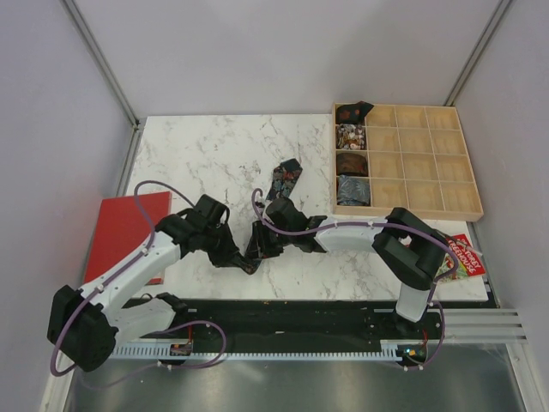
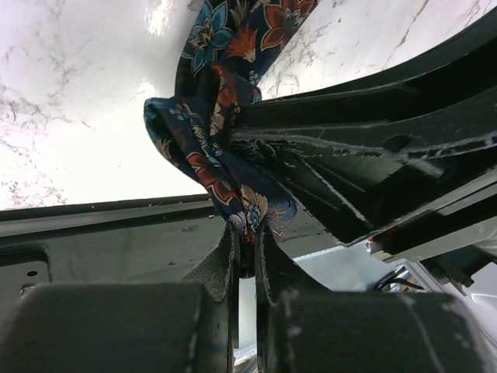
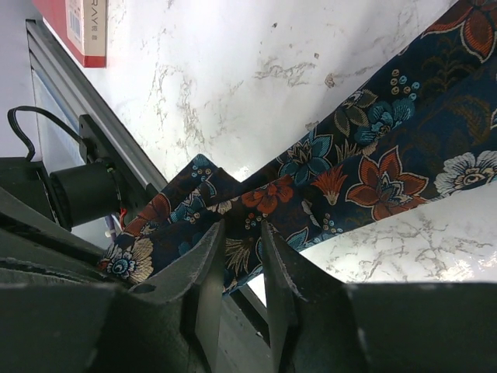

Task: Roll the ties
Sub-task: Roll the tie at the center of the board.

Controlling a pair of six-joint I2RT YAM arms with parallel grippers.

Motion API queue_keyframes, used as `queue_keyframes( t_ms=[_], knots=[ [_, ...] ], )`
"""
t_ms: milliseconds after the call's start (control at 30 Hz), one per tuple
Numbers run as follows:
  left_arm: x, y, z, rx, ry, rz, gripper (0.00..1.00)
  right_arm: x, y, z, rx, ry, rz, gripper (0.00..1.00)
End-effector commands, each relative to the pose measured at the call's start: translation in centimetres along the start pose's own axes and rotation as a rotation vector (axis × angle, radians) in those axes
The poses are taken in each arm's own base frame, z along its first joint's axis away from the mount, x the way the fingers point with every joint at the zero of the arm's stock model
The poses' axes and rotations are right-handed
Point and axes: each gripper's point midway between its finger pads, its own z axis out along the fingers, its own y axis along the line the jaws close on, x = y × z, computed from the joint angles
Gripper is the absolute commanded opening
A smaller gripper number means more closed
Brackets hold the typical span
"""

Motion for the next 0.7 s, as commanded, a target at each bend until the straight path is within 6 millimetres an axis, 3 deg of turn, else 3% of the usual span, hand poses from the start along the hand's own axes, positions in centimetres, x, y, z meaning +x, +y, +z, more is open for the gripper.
queue_keyframes(
  t_ms=[0, 267, 567, 667],
  knots=[
    [-1.0, -2.5, -0.6, 0.039, 0.006, 0.085, 0.02, -0.1, 0.4, 0.1, -0.010, -0.018, -0.006, 0.33],
    [-2.1, -4.9, 0.6, 0.055, 0.062, 0.138, 0.02, -1.2, -0.5, -0.2, 0.014, -0.033, -0.010, 0.33],
    [-2.8, -7.3, 2.1, 0.116, 0.160, 0.144, 0.02, -6.4, -4.4, -2.9, 0.089, -0.122, 0.022, 0.39],
    [-3.4, -7.4, 2.7, 0.119, 0.190, 0.128, 0.02, -7.2, -5.6, -3.5, 0.120, -0.120, 0.030, 0.42]
  ],
)
